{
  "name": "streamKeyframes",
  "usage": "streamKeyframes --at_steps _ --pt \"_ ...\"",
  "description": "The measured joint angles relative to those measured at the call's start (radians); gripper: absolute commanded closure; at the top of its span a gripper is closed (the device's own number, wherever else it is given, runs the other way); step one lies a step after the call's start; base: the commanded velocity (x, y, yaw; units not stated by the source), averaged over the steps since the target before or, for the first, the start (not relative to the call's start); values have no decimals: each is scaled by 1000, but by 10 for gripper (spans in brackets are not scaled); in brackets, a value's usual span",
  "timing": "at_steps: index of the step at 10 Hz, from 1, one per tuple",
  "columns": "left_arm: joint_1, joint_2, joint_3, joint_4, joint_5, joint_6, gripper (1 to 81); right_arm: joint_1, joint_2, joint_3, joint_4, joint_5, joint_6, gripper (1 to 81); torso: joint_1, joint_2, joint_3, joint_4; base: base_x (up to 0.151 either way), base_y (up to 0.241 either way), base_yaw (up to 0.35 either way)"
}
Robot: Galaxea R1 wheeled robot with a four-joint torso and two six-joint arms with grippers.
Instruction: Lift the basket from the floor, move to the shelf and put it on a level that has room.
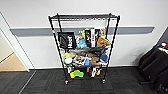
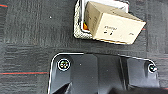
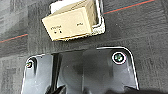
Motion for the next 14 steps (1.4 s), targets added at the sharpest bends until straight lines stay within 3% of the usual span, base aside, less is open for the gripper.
streamKeyframes --at_steps 2,4,14 --pt "-13 0 0 -10 0 0 10 -5 -1 0 4 -3 0 10 41 -66 -1 0 0 0 0" --pt "-21 0 0 -13 -1 0 10 -8 -6 0 4 -3 0 10 75 -119 -31 0 0 0 0" --pt "-85 8 -2 -36 3 -5 10 37 -5 -14 52 1 0 10 298 -472 -356 0 0 0 0"
